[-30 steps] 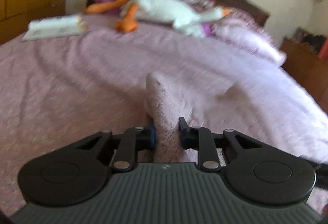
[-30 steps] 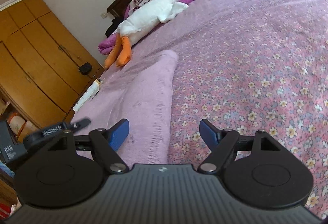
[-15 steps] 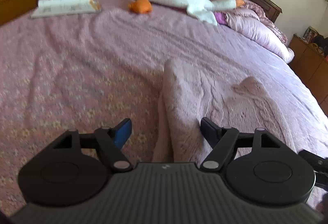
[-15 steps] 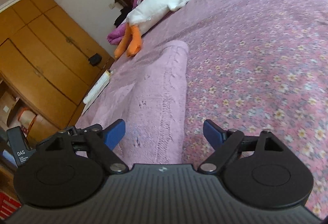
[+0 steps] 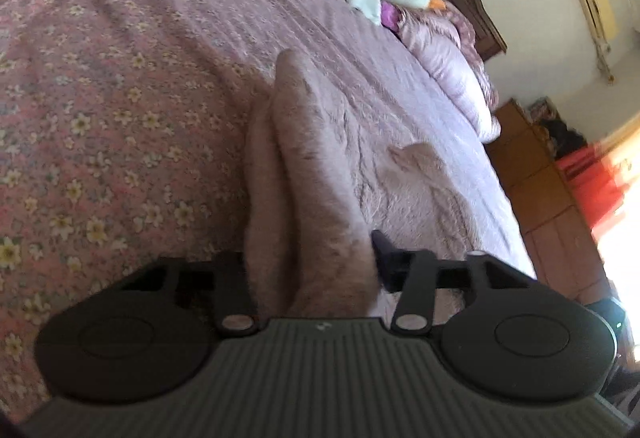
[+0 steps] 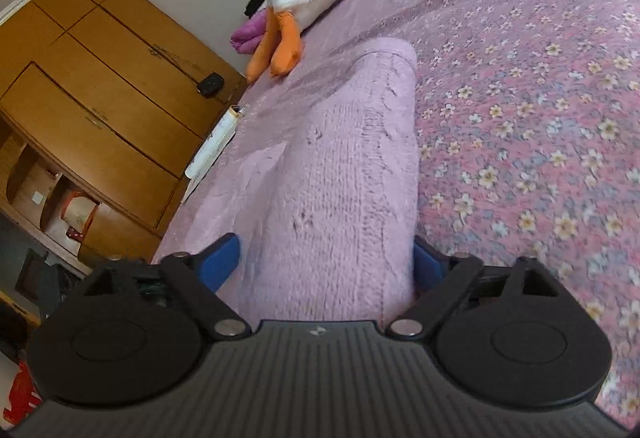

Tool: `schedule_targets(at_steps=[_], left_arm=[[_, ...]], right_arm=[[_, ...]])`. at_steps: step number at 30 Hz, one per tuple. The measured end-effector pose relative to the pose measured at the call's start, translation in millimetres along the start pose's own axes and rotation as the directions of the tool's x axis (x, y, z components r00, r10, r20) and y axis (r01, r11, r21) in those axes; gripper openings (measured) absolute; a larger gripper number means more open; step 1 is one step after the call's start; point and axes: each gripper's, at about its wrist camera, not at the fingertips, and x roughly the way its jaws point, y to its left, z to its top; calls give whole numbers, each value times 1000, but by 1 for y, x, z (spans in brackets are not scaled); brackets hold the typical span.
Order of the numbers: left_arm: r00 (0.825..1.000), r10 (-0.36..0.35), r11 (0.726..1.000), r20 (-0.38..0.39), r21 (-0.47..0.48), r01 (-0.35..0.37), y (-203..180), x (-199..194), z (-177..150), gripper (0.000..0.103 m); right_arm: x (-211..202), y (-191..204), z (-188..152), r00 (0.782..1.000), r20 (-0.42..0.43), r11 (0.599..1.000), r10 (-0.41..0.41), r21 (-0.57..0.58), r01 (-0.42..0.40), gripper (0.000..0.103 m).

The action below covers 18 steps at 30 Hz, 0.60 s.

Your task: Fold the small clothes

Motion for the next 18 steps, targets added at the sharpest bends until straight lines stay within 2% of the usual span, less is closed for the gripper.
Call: schedule_targets(at_steps=[1, 4, 8, 11, 15, 18], left_arm=[[1000, -6, 1000, 7, -8, 6, -3, -3, 1, 42], [999, -29, 1000, 22, 2, 28, -17, -13, 1, 40], [998, -70, 997, 6, 21, 70, -44, -24, -7, 39], [995, -94, 995, -15, 40, 94, -62, -33, -22, 39], [992, -122, 988, -44, 89, 125, -85, -40, -50, 39], [991, -111, 983, -71, 138, 120, -98, -37, -74, 39]], right_arm=[[0, 2, 3, 1000, -3, 1000, -21, -3, 21, 62], [-10, 10, 13, 1000, 0, 1000, -9, 1, 9, 54], [-42, 28, 23, 999, 29, 1000, 21, -23, -20, 53], [-77, 42, 22, 998, 55, 997, 10, -75, -6, 53], [-125, 45, 7, 995, 96, 994, -9, -104, 19, 53], [-159, 33, -12, 992, 125, 995, -25, -89, 37, 53]])
